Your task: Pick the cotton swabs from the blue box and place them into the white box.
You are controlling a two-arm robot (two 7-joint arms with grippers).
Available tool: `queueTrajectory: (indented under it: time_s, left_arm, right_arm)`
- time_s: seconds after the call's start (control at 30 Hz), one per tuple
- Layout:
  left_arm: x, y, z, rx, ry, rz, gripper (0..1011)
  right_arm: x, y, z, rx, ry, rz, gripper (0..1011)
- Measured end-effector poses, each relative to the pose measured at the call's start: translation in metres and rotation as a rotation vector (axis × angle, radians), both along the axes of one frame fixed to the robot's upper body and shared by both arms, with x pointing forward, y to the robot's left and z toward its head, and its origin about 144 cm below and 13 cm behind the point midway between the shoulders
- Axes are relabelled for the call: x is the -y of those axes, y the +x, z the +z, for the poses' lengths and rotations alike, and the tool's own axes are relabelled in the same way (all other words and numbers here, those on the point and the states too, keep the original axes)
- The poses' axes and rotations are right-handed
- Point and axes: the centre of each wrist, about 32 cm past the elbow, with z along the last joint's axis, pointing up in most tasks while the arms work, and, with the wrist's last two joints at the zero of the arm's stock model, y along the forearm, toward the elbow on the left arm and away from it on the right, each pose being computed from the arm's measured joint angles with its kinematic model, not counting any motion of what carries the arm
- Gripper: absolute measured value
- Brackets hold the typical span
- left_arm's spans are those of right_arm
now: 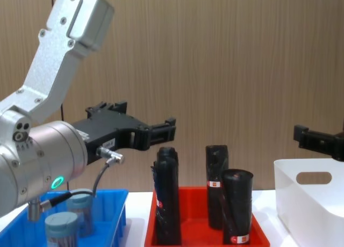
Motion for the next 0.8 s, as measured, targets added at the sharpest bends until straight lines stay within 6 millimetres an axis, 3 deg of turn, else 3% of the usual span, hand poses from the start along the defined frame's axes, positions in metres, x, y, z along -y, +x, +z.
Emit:
queueTrajectory:
  time_s: [0.8]
  left_arm:
    - [-0.031,0.017,-0.011,-0.206,-0.054,0.046,1004]
  right_arm:
    - [0.000,0.000,0.000,0.000,0.000,0.000,1002]
